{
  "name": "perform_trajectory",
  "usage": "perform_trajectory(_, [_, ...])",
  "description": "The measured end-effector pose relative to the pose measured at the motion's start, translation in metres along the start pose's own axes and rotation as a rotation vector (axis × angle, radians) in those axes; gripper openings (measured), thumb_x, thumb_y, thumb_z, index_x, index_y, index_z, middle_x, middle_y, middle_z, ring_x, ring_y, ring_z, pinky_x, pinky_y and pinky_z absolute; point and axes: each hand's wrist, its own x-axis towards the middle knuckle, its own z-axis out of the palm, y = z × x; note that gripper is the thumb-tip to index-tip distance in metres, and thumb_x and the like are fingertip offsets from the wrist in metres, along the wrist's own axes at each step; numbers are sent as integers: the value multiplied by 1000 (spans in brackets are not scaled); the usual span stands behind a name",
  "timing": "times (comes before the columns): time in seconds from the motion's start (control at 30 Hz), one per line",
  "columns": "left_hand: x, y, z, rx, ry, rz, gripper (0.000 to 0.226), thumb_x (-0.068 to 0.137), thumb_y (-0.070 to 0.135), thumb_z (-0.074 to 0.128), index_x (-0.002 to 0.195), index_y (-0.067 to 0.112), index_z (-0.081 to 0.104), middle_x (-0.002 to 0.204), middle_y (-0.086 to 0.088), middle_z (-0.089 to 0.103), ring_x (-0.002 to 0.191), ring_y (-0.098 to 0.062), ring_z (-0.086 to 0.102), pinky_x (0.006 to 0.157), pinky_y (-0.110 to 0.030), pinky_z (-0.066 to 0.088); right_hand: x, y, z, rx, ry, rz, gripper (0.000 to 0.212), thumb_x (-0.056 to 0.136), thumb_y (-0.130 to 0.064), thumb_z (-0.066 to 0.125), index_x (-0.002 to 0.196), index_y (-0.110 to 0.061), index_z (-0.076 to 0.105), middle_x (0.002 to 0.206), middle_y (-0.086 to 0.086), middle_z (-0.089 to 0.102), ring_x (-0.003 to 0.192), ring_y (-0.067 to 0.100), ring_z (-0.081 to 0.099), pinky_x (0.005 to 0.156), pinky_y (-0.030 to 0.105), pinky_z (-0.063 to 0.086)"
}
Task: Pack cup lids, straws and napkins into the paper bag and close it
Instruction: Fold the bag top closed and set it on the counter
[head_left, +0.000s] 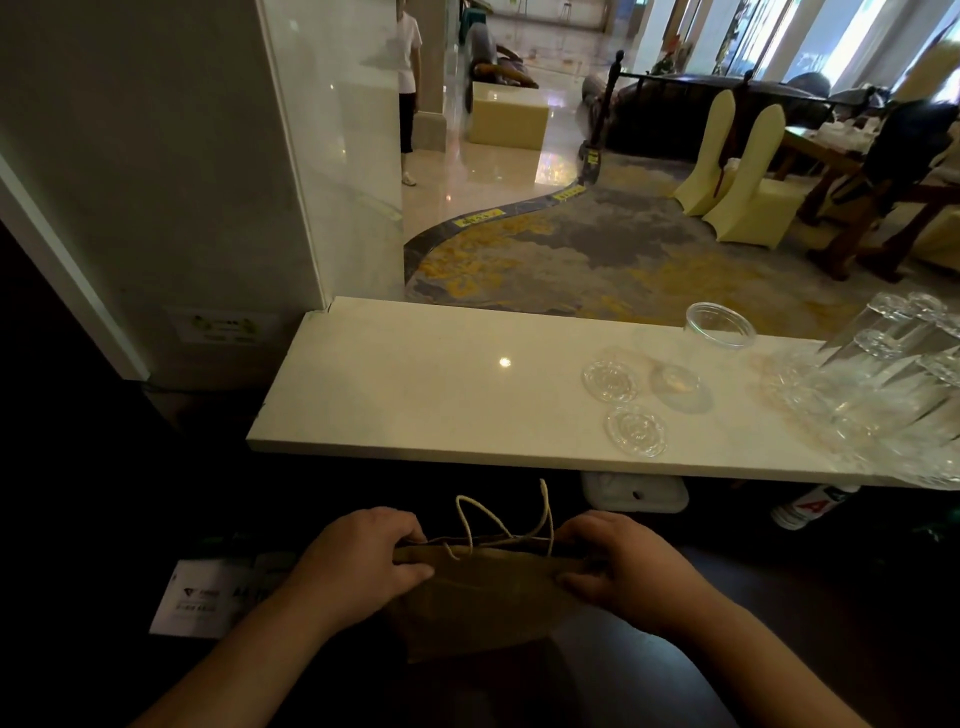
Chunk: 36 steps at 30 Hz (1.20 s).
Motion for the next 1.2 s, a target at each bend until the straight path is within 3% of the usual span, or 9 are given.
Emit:
perform_trajectory(0.1, [2, 2, 0, 0, 27, -7, 17, 89, 53, 74, 99, 39, 72, 100, 17, 65, 95, -4, 62, 73, -24, 46, 6, 2, 4, -50, 35, 29, 20, 85, -52, 64, 94, -34, 64, 94, -16, 57, 82, 0, 57, 73, 27, 53])
perform_trajectory(0.23, [4, 7, 0, 52, 24, -11, 21, 91, 51, 71, 79, 36, 65, 83, 14, 62, 82, -5, 62, 63, -22, 40, 14, -5, 5, -28, 56, 50, 22, 85, -46, 68, 81, -28, 54, 83, -11, 55, 74, 4, 55, 62, 25, 46])
perform_trajectory(0.33, [5, 11, -2, 136, 10, 1, 27, 91, 57, 69, 80, 32, 66, 81, 12, 62, 78, -4, 60, 59, -22, 38, 20, -14, 8, -30, 20, 30, 21, 84, -45, 69, 94, -32, 57, 90, -13, 62, 80, 3, 58, 64, 24, 46])
perform_trajectory(0.4, [5, 16, -6, 235, 34, 23, 31, 90, 61, 67, 80, 32, 62, 80, 12, 60, 83, -9, 62, 65, -27, 39, 25, -18, 6, -59, -6, 33, 24, 85, -43, 69, 105, -32, 63, 97, -14, 65, 87, 5, 61, 69, 25, 48])
perform_trajectory(0.53, [7, 16, -8, 193, 54, 16, 33, 87, 62, 70, 81, 30, 66, 84, 12, 63, 84, -8, 62, 67, -28, 44, 30, -16, 0, -77, -39, 49, 13, 89, -39, 70, 82, -31, 63, 80, -12, 56, 69, 2, 52, 57, 19, 38])
perform_trajectory(0.7, [7, 12, -7, 146, -22, 4, 33, 93, 58, 66, 82, 27, 71, 82, 10, 65, 76, -4, 59, 61, -24, 43, 28, -16, -1, -88, -64, 25, 21, 90, -45, 67, 88, -24, 71, 86, -7, 65, 76, 9, 60, 66, 32, 53])
perform_trajectory(0.9, [9, 8, -8, 161, 63, 51, 25, 96, 50, 65, 91, 27, 71, 88, 10, 64, 87, -11, 60, 77, -34, 54, 35, -12, -1, -75, -9, 9, 16, 89, -39, 64, 85, -24, 65, 88, -8, 61, 76, 7, 60, 68, 38, 56])
perform_trajectory(1.1, [4, 5, -1, 113, 100, 136, 24, 95, 42, 69, 85, 37, 47, 84, 16, 50, 86, -7, 50, 68, -27, 41, 17, -12, 12, -138, 141, -55, 17, 89, -39, 60, 83, -29, 48, 84, -12, 50, 74, 7, 48, 61, 29, 45])
perform_trajectory(1.2, [2, 4, 5, 88, 111, 154, 27, 95, 37, 69, 81, 34, 45, 82, 14, 50, 82, -5, 49, 63, -23, 37, 12, -10, 20, -168, 193, -86, 14, 91, -39, 57, 85, -28, 50, 83, -12, 49, 73, 7, 46, 59, 30, 45])
